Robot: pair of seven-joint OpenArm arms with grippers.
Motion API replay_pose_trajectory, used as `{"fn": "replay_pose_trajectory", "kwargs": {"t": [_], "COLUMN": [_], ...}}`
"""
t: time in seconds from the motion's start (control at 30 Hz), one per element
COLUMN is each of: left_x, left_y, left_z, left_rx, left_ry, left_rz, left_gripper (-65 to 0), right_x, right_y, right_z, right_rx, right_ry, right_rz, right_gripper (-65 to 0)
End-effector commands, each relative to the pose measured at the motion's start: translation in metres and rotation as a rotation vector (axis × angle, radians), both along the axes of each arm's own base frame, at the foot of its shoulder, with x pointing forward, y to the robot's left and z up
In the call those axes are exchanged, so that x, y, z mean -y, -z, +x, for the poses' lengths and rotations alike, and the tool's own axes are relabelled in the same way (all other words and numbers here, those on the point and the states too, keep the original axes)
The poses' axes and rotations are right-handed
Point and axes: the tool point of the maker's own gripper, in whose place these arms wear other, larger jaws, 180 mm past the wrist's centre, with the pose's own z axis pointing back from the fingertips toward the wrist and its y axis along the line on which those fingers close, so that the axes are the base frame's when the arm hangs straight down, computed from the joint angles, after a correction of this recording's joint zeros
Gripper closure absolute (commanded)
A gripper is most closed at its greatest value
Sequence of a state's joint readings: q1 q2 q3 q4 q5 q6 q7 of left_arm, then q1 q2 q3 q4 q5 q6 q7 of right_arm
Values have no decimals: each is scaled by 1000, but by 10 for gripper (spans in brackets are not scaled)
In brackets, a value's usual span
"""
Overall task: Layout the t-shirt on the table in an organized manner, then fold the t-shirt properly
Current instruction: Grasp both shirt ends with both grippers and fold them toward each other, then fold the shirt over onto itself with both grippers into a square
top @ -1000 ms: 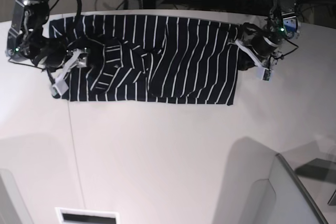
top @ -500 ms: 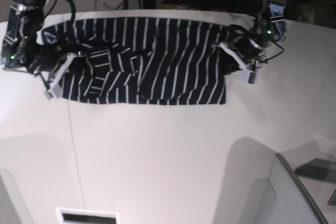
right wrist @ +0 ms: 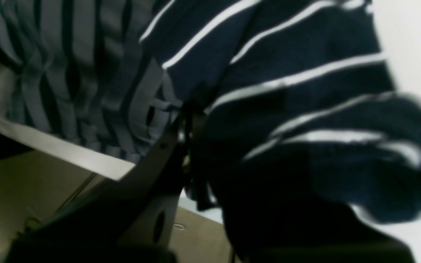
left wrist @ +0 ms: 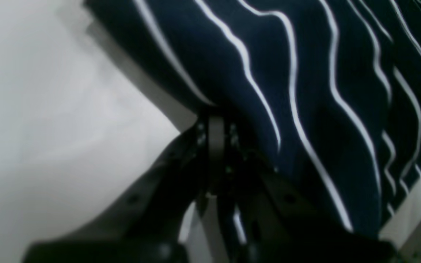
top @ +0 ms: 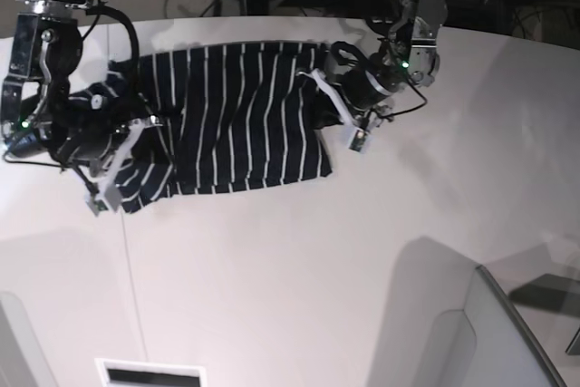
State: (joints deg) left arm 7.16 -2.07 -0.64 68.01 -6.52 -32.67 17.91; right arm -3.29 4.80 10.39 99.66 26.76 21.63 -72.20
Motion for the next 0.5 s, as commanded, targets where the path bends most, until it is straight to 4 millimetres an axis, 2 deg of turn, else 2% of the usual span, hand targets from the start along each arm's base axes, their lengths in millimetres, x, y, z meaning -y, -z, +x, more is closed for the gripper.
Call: {"fn": "replay_pose_trajectory", "kwargs": {"t": [0.0, 0.13, 0.3, 0.47], "left_x": [3, 4, 4, 4], "left_y": [-1, -5, -7, -7], "left_z": [4, 12, 14, 13], "left_rx": [-1, 15, 24, 22], "left_ry": [14, 16, 16, 17], "left_rz": [10, 11, 11, 12], "left_gripper": [0, 0, 0, 0], "right_x": [-10, -42, -83, -103], "right_y": [-12, -16, -18, -19], "right_z": [7, 5, -1, 0], "right_rx": [46, 34, 25, -5], "right_ry": [-3, 8, -77, -31], "right_rz": [21, 86, 126, 175], "right_gripper": [-6, -6, -6, -6]}}
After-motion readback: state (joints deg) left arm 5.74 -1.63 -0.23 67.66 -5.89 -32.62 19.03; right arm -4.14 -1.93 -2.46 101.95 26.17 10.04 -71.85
